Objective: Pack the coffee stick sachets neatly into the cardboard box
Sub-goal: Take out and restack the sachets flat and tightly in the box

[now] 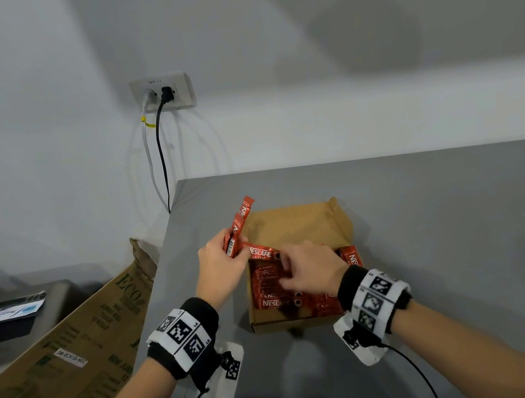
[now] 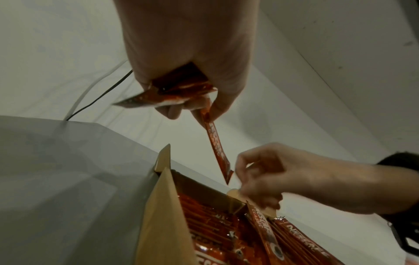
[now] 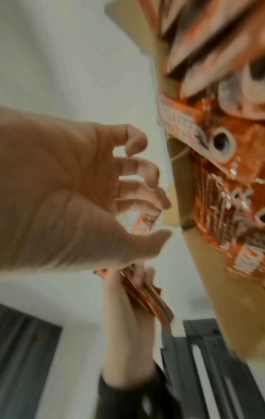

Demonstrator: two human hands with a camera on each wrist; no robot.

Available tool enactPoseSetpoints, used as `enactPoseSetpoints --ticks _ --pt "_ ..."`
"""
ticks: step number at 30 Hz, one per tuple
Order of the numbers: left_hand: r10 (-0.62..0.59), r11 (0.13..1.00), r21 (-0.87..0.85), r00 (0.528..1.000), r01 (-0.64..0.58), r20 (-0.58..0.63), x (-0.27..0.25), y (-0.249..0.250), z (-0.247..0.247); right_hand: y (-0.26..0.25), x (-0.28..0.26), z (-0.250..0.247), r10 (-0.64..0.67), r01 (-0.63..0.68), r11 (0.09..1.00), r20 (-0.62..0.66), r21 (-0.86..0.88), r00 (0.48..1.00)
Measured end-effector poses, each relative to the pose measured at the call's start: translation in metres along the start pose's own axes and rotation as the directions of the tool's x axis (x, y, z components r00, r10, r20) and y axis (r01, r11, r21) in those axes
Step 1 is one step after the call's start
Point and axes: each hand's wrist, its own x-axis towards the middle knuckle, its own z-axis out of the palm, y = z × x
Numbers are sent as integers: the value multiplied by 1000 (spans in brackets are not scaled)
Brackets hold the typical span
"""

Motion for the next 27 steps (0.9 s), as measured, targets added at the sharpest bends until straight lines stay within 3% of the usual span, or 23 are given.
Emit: enactPoseSetpoints --ticks 3,7,10,16,27 --pt "-66 996 -58 992 72 105 -5 -2 -3 13 -3 -10 13 5 994 -167 108 986" --pt "-115 987 -84 961 140 252 -8 -7 -1 13 -6 -5 -89 98 974 -52 206 995" --pt "-157 986 3 913 169 375 -8 -15 -5 13 -7 -3 -49 51 958 -15 282 999" --pt "-107 975 221 862 -6 496 -8 -16 -7 7 -4 7 -47 7 948 117 317 992" --pt "-136 924 370 823 -95 552 -7 -10 3 3 -2 8 -30 6 989 157 146 987"
